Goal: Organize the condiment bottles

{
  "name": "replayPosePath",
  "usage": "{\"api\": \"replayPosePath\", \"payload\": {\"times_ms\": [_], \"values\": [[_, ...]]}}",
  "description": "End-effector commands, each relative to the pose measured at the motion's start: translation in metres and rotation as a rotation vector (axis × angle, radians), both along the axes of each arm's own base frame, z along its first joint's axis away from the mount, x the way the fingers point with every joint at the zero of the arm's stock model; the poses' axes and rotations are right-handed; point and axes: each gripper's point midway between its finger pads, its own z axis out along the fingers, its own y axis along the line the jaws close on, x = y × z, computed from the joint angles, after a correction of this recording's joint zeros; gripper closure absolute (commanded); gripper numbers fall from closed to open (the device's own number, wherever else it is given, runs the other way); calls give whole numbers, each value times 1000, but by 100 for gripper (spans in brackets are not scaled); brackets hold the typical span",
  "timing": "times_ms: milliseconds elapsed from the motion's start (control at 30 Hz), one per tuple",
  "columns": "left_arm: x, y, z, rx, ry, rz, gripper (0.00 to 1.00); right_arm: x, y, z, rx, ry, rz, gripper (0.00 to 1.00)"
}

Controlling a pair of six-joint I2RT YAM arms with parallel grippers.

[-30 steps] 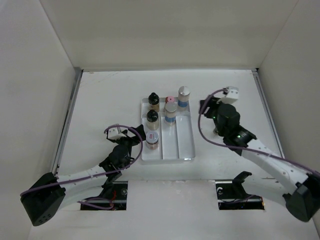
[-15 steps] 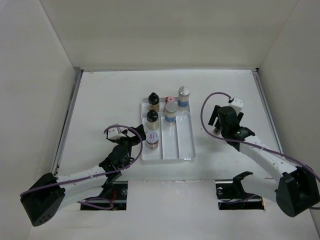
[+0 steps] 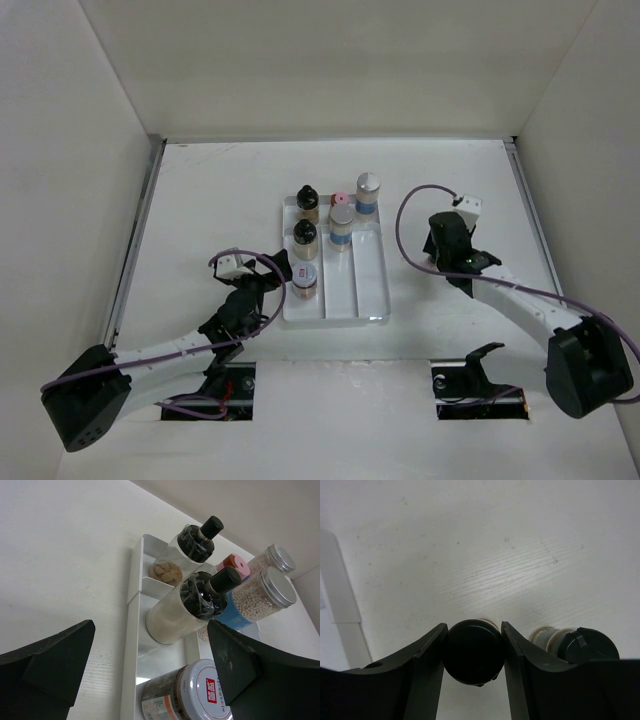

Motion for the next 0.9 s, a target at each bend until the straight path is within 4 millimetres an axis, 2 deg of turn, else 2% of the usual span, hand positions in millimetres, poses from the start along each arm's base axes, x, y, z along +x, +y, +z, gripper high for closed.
{"api": "replayPosePath", "payload": {"times_ms": [0,100,167,333,400,467,567,633,733,867], "values": [[2,-4,12,-44,-30,-6,1,5,14,62,14,-191,19,60],[3,-5,11,-41,-26,-6,1,-5,59,99,90,-263,164,60],[4,-6,8,-28,-18,-8,1,-11,98,110,155,-274,268,60],[4,-3,10,-34,-23,2,1,-19,183,107,180,-228,452,60],[4,-1,9,-31,-22,9,1,-22,214,106,198,-233,521,60],[4,-1,9,-34,-22,6,1,-21,239,98,204,-219,572,60],[5,-2,8,-27,-18,6,1,-23,265,86,196,-198,620,60],[4,0,6,-25,-15,8,1,-21,274,77,186,-182,629,60],[4,0,8,-31,-19,8,1,-23,280,57,148,-146,632,60],[4,1,6,-25,-15,14,1,-32,280,22,110,-91,610,59]]}}
